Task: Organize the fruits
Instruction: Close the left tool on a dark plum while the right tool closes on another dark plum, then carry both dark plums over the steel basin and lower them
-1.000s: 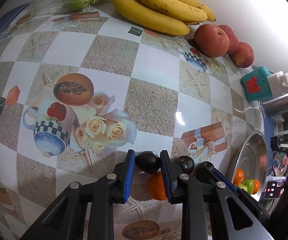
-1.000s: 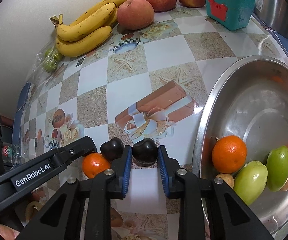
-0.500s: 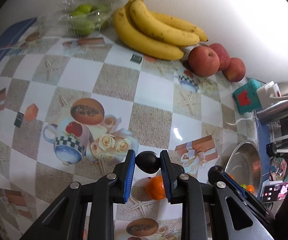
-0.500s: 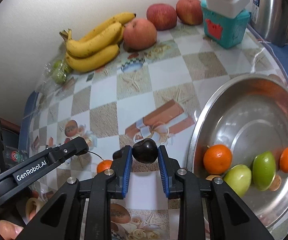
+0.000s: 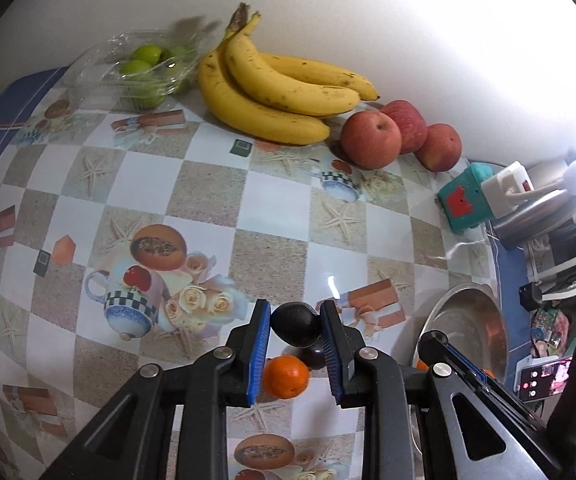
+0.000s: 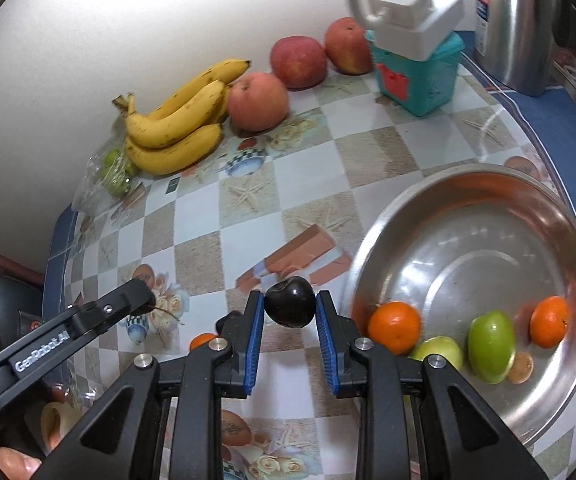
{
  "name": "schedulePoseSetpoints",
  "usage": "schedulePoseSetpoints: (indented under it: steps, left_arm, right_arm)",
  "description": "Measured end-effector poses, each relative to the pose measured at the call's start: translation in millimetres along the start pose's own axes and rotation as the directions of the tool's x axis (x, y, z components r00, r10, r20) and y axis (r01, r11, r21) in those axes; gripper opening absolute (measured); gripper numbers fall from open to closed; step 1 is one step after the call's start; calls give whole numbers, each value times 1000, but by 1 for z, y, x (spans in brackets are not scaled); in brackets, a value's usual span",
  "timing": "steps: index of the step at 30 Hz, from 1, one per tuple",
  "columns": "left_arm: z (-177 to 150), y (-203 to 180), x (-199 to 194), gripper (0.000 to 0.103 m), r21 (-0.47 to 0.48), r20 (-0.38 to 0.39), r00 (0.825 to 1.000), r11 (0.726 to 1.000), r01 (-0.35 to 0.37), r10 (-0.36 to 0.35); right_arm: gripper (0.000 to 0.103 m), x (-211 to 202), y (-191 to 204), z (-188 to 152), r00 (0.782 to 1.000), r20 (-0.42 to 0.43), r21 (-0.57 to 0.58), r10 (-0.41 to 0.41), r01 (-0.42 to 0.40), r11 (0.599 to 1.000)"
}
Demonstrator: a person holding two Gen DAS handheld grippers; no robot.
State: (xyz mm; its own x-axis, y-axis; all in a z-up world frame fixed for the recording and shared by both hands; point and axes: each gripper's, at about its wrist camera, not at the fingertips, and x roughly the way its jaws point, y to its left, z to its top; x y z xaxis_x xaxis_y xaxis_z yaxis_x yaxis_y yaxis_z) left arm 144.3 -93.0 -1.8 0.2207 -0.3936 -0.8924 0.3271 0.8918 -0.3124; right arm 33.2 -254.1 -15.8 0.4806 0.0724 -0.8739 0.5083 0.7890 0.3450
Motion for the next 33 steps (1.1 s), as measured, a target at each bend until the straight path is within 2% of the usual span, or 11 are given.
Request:
schedulePoseSetpoints:
  steps: [10, 13, 19, 25, 33]
  left_arm:
    - [-8, -32, 7, 27, 61, -18, 1000, 998, 10, -8]
    - [-11, -45, 11, 27, 87, -27, 999, 996, 20, -18]
    - [-21, -73, 17, 27, 149, -43, 998, 988, 45, -39]
    - [-31, -104, 27, 27, 204, -44, 992, 971, 126, -119]
    - [-46, -141, 39, 27, 312, -3, 987, 937, 154, -161]
  right_arm:
    - [27, -15, -52, 6, 996, 34, 113, -81, 76, 991]
    - [27, -19, -68, 7, 991, 40, 145, -124, 117, 982]
    - [27, -27, -103, 5, 987, 41, 235, -155, 141, 962]
    - [27, -34, -125, 2, 985, 53, 293, -167, 144, 945]
    - [27, -34, -137, 0, 984, 63, 336, -169, 139, 932]
